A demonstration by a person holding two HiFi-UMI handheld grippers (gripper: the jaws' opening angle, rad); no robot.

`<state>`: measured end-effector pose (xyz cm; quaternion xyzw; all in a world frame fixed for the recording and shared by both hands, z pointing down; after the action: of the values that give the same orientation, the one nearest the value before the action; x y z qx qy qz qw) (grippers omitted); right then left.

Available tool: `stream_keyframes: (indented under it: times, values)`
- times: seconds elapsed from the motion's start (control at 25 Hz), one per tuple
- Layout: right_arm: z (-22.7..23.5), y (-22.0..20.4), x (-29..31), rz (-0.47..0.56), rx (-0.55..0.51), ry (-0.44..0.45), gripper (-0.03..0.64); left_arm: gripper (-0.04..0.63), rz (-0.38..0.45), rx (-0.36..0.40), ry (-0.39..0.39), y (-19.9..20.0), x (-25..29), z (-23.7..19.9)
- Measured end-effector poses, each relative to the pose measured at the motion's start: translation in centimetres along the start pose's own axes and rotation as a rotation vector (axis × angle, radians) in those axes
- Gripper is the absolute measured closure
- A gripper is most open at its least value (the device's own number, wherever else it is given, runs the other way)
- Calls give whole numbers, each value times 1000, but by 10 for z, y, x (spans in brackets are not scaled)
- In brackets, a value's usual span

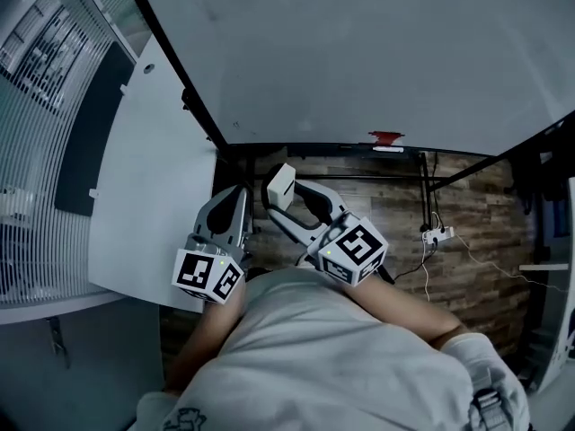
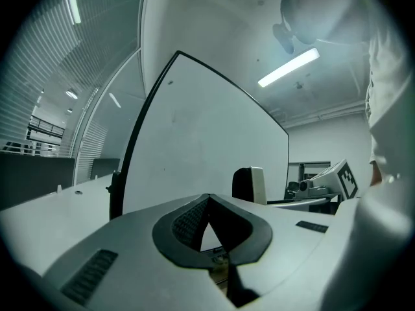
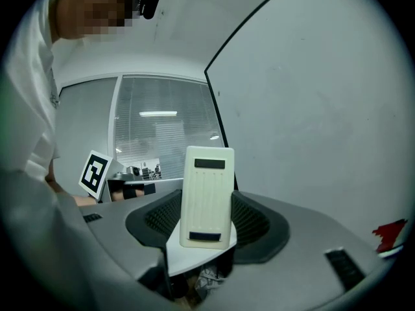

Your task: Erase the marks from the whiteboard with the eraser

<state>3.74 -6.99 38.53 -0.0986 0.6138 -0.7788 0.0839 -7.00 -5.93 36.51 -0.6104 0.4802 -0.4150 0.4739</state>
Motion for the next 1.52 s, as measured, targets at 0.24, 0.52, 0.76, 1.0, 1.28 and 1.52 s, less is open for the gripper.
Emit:
stream_keyframes:
  times: [0.24, 0.52, 0.76, 1.0, 1.28, 1.52]
  values:
    - [22, 0, 8, 5, 40, 15, 382, 588, -20, 0, 28, 1, 17, -8]
    - [41, 7, 39, 20, 62, 2, 382, 588, -33, 7, -23, 8, 46, -32]
    - [45, 10, 58, 30, 82, -25, 382, 588, -36, 8, -60, 17, 55, -49]
    - [49, 15, 88, 42, 94, -56, 382, 588, -33, 17, -99, 34, 68, -77]
    - [66, 2, 122, 79, 240, -105, 382, 588, -35, 28, -139, 39, 71, -111]
    - [69, -10, 143, 59, 253, -125, 382, 588, -37, 67, -157, 38, 76, -134]
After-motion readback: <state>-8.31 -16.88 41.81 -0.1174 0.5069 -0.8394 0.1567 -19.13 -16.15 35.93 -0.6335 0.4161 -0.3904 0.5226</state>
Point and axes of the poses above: the fingertips, and each gripper's own axes: x forward along the fingers, z to its right, y out of its top, the point moved 3 cm from there along -x, backward along the fingers, and after that the axes turned 11 degrees about y, right-handed, at the moved point
